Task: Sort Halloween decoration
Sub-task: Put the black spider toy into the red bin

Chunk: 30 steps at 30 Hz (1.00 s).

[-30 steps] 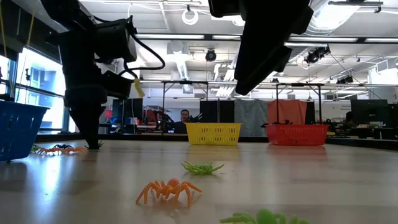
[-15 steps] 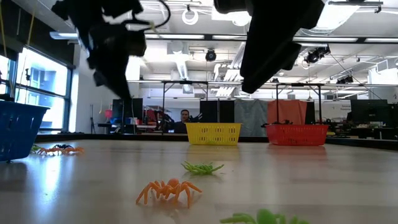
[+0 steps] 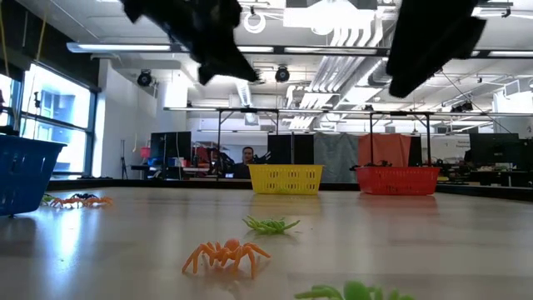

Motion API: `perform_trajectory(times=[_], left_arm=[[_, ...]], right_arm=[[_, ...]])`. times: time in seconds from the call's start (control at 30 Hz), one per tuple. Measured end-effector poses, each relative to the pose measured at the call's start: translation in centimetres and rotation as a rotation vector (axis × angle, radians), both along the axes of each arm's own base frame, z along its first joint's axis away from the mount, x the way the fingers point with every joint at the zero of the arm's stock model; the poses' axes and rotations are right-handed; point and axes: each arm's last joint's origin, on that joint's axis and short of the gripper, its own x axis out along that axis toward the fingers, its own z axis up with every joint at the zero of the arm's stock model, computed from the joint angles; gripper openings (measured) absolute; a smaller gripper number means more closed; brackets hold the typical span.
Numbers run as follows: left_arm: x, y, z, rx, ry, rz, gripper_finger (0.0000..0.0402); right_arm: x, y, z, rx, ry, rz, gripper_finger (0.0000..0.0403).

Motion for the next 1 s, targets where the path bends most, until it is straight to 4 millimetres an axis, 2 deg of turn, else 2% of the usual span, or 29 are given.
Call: perform_trajectory(times=[0.17,0.37,0.7,1.0], left_arm=[[3.1,4.0,0.3,-0.045,-0.079,0.013,0.0000],[7.8,8.1,0.7,0.016,-0.110,0.046,0.0000],[14.3,12.2,0.2,0.031,-0.169,-0.018,0.0000],[18.2,15.2,-3.2,0.059,-0.163,-0.014,0.0000]], right_arm=[[-1.9,0.5,0.1,-0.074,0.031,-0.082,0.0133],[-4.0,1.2,0.3,-0.129,0.042,-0.168,0.0133],[-7.3,1.7,0.4,-0.175,0.073,-0.400,0.0133],[-10.4,1.0,0.9,-0.289,0.209,-0.626,0.0133]])
